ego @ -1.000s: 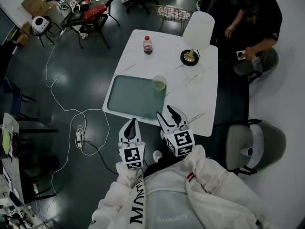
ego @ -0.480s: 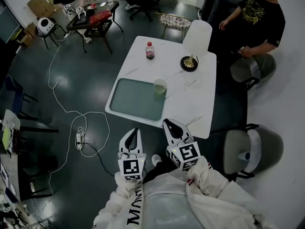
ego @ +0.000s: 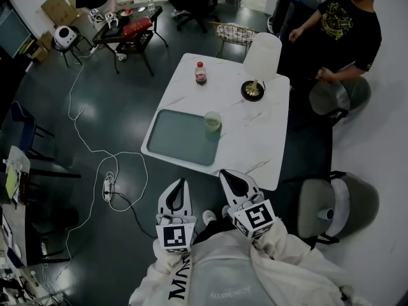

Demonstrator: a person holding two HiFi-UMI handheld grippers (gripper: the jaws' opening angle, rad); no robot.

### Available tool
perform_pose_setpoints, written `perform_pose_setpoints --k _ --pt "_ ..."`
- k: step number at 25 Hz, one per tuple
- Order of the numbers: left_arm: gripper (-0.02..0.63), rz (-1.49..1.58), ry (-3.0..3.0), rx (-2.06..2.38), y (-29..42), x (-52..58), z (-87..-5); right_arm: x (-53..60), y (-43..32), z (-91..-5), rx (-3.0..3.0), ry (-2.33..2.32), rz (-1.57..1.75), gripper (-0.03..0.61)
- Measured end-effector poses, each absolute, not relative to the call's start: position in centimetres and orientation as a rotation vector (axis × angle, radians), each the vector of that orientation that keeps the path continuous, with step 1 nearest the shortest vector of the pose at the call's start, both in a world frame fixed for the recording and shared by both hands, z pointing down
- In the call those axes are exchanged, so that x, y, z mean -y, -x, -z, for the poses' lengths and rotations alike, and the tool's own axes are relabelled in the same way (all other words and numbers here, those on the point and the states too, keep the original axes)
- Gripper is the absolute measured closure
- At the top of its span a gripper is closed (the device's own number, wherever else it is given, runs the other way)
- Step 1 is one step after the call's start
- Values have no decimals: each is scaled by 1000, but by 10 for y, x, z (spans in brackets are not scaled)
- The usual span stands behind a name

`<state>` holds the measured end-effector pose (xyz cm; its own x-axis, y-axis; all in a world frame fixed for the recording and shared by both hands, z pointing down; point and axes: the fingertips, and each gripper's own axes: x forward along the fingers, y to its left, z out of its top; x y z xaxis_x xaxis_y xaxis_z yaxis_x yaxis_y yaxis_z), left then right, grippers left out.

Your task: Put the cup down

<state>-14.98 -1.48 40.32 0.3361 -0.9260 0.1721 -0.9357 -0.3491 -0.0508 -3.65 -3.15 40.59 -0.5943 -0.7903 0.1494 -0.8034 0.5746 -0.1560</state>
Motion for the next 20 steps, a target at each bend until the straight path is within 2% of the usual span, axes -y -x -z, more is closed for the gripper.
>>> perform_pose_setpoints --k 20 --pt "603 -263 -2499 1796 132 18 -383 34 27 -381 2802 -1282 -296 574"
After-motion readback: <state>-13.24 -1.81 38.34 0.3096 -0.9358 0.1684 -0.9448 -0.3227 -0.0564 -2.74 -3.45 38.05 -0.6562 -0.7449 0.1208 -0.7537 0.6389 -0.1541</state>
